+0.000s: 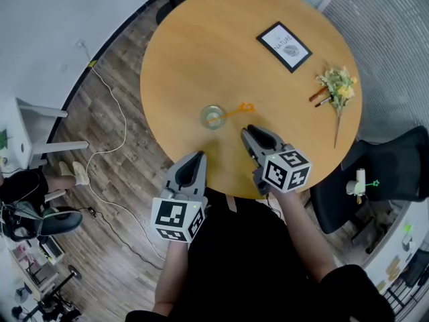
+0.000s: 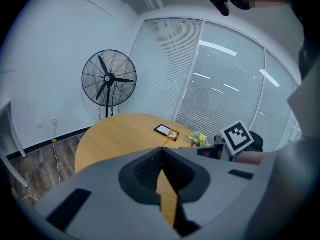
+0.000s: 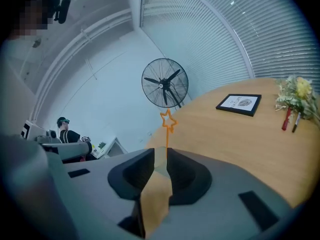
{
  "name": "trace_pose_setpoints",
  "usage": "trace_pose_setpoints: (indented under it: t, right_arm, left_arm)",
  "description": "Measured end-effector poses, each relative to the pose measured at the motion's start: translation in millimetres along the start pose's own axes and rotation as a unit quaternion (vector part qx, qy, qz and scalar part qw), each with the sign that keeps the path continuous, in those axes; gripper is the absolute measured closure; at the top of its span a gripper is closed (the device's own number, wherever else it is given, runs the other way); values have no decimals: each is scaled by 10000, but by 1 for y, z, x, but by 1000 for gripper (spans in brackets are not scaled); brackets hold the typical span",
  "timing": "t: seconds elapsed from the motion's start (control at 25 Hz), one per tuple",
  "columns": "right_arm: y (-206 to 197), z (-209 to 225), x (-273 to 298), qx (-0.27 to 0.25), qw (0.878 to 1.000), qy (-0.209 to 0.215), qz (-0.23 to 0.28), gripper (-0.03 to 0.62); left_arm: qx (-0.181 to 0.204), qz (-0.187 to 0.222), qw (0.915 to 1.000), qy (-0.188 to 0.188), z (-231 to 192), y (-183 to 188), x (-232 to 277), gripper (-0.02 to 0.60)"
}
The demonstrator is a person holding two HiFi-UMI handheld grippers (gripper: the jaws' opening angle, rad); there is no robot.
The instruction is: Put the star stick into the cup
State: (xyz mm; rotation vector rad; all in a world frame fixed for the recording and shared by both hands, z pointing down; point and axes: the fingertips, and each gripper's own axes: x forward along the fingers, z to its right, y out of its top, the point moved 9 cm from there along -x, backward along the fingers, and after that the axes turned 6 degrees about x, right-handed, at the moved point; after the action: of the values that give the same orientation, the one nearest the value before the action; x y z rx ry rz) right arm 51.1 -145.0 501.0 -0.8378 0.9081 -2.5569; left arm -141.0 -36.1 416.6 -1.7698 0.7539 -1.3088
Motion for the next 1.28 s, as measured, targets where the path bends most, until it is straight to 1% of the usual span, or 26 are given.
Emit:
trace_pose_setpoints:
  t: [0.24,0.44,0.72,0.84,1.04,1.28]
  right_arm:
    - [4,-5,-31,-278,9992,269,80,513]
    - [7,-13,-51,-565,9973,427,198,517]
    - [12,-33,-75,-938,9933,460,490,523]
    - [13,-47,-82,-1114,9910,428,607,528]
    - [12,-79,-95,-1363,9868,259,833,534]
    - [-6,-130,-113,-1657,9807,200,1021,539]
  left_arm:
    - [28,181,9996,220,29,-2,-17,583]
    - [-60,298,9991,299,47,-7,-28,583]
    - [73,512,9982,317,51,2,-44,583]
    - [95,601,9978,264,48,6,-50,583]
    - [-42,772,9970,-7,42,10,-69,583]
    - [31,884,9959,-210,33,7,-101,583]
